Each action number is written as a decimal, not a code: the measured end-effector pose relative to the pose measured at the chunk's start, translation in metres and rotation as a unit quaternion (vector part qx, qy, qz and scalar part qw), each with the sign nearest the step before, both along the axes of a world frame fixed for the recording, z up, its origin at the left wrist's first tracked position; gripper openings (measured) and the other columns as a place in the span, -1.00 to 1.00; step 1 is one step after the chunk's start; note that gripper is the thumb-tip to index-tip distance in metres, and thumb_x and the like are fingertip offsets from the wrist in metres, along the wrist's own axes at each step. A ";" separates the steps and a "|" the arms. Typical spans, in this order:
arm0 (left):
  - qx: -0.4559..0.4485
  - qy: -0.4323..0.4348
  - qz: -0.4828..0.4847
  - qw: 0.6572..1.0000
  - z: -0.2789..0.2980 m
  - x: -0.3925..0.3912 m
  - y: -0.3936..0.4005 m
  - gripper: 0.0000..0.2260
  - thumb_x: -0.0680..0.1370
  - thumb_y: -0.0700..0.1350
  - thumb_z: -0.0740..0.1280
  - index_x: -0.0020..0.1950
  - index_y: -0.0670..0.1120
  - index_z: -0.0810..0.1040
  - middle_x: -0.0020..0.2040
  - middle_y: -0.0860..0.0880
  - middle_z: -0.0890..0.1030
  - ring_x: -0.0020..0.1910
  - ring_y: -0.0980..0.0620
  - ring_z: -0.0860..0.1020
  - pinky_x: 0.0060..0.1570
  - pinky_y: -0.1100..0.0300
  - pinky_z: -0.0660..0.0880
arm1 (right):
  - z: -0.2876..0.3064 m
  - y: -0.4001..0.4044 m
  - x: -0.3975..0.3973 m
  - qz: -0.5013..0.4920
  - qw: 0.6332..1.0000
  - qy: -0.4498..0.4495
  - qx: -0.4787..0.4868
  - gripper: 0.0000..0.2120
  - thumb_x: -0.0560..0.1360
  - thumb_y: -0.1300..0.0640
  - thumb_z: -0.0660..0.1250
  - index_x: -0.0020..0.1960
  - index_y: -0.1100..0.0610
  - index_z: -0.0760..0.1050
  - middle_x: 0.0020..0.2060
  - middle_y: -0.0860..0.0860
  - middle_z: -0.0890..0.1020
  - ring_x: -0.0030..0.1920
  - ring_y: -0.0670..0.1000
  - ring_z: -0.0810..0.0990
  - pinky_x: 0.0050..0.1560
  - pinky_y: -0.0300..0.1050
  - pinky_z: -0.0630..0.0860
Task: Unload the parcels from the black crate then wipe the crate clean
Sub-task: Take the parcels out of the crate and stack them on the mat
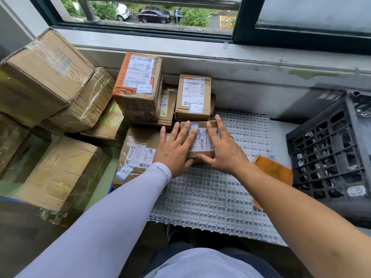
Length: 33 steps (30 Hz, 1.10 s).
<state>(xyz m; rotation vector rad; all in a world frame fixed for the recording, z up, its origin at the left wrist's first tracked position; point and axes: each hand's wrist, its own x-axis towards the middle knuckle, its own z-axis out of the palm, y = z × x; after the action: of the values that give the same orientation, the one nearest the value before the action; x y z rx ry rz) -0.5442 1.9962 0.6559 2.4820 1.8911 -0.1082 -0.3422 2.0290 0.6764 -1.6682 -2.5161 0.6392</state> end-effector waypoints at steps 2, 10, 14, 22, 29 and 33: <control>-0.002 0.002 0.003 1.000 -0.003 0.000 -0.003 -0.17 0.61 0.36 0.12 0.68 0.06 -0.26 0.69 -0.06 -0.24 0.67 -0.19 -0.13 0.55 -0.38 -0.13 | -0.002 0.002 0.001 0.005 1.000 -0.018 -0.006 0.13 0.45 -0.43 0.36 0.67 -0.05 -0.30 0.55 -0.12 -0.52 0.66 0.11 -0.13 0.54 0.17 0.27; -0.023 -0.018 0.019 0.999 -0.012 -0.001 -0.011 -0.38 0.71 0.19 0.05 0.70 0.06 -0.11 0.71 -0.05 -0.08 0.68 -0.13 -0.05 0.55 -0.32 -0.15 | -0.022 -0.005 -0.001 0.049 0.996 -0.074 -0.028 -0.14 0.67 0.20 0.23 0.65 -0.08 -0.35 0.60 -0.11 -0.43 0.63 0.26 0.05 0.35 0.25 0.49; -0.014 -0.010 0.002 1.000 -0.007 -0.006 -0.012 -0.38 0.70 0.15 0.10 0.70 0.05 -0.06 0.71 -0.06 0.00 0.68 -0.15 -0.02 0.55 -0.36 -0.12 | -0.020 -0.001 0.000 0.053 0.996 -0.061 -0.027 -0.23 0.68 0.22 0.16 0.67 -0.11 -0.25 0.64 -0.14 -0.29 0.58 0.24 0.22 0.35 0.23 0.48; 0.033 -0.011 -0.078 0.996 -0.002 -0.009 -0.025 -0.35 0.53 0.03 0.38 0.62 0.02 0.29 0.60 -0.08 0.35 0.59 -0.19 0.29 0.51 -0.44 -0.02 | -0.011 -0.010 0.014 0.058 0.995 -0.072 0.023 -0.33 0.65 0.15 0.22 0.68 -0.09 0.03 0.67 -0.11 0.03 0.50 0.29 0.32 0.35 0.24 0.47; -0.013 0.000 -0.078 0.997 0.006 -0.014 -0.013 -0.23 0.52 0.17 0.33 0.67 0.17 0.06 0.69 -0.10 0.10 0.66 -0.19 0.05 0.53 -0.43 -0.09 | -0.003 -0.022 -0.001 -0.005 0.997 -0.075 0.004 -0.28 0.60 -0.09 0.30 0.67 -0.05 0.06 0.66 0.02 0.04 0.60 0.24 0.14 0.45 0.20 0.41; -0.043 0.016 -0.044 0.998 0.001 -0.012 -0.007 -0.15 0.54 0.42 0.23 0.64 0.30 -0.22 0.71 -0.05 -0.12 0.67 -0.20 -0.11 0.52 -0.44 -0.14 | -0.003 -0.021 -0.010 -0.043 0.996 -0.072 -0.008 -0.30 0.60 -0.02 0.33 0.65 -0.07 0.08 0.66 -0.01 0.03 0.57 0.24 0.17 0.38 0.20 0.47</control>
<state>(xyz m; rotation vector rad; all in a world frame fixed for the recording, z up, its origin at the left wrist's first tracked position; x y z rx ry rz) -0.5565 1.9890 0.6572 2.5212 1.7497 -0.2279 -0.3525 2.0084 0.6736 -1.8801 -2.5231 0.5523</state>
